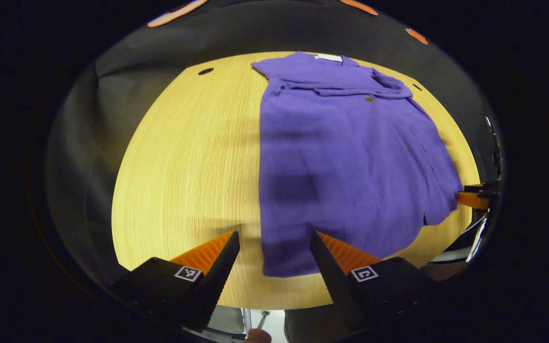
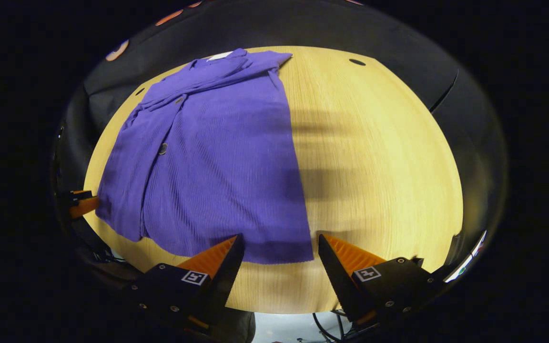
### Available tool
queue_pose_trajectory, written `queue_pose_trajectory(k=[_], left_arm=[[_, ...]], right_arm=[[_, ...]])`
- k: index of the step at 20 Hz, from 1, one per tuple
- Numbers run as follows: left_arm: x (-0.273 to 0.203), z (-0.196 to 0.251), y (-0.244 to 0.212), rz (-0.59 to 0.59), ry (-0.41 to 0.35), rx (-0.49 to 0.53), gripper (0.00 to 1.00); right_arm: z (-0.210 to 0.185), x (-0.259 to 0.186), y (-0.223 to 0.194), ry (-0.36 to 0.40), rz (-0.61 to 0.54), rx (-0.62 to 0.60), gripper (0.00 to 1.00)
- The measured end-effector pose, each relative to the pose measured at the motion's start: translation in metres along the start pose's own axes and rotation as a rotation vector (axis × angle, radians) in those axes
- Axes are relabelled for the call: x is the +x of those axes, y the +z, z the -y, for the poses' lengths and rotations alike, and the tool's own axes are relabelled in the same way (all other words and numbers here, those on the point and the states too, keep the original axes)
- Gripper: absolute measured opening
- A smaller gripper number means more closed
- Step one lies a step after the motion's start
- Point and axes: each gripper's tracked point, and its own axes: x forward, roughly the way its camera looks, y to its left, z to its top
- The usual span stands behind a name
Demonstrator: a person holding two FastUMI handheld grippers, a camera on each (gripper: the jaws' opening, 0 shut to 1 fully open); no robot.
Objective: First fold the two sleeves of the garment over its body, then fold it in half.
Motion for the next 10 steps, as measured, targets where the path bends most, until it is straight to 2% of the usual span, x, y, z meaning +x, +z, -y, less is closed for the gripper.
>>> queue_pose_trajectory(k=[6,9,10], left_arm=[[0.009,0.0,-0.022,-0.082,-0.038,-0.05,0.98],[0.008,0.003,-0.02,-0.098,-0.042,-0.038,0.97],[0.011,0.005,-0.019,-0.114,-0.041,-0.041,0.97]], right_arm=[[0.003,0.004,-0.007,-0.029,-0.043,-0.017,0.92],[-0.001,0.005,-0.006,-0.031,-0.053,-0.032,0.79],[-0.004,0.005,-0.006,-0.024,-0.056,-0.025,0.63]])
